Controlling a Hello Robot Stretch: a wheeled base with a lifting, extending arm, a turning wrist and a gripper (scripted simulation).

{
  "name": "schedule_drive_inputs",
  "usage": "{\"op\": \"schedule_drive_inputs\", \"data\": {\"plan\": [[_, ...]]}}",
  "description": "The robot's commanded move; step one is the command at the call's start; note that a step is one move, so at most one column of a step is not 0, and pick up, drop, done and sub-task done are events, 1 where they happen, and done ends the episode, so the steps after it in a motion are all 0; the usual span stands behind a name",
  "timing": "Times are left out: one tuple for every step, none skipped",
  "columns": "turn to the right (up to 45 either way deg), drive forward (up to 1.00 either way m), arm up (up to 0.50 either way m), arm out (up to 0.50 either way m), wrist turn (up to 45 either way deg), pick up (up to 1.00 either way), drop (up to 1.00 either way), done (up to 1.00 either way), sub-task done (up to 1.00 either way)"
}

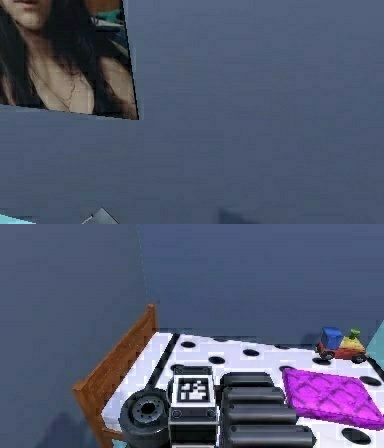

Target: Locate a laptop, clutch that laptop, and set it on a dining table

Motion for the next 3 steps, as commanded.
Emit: {"op": "schedule_drive_inputs", "data": {"plan": [[-45.0, 0.00, 0.00, 0.00, 0.0, 0.00, 0.00, 0.00, 0.00], [-45.0, 0.00, 0.00, 0.00, 0.0, 0.00, 0.00, 0.00, 0.00], [-45.0, 0.00, 0.00, 0.00, 0.0, 0.00, 0.00, 0.00, 0.00]]}}
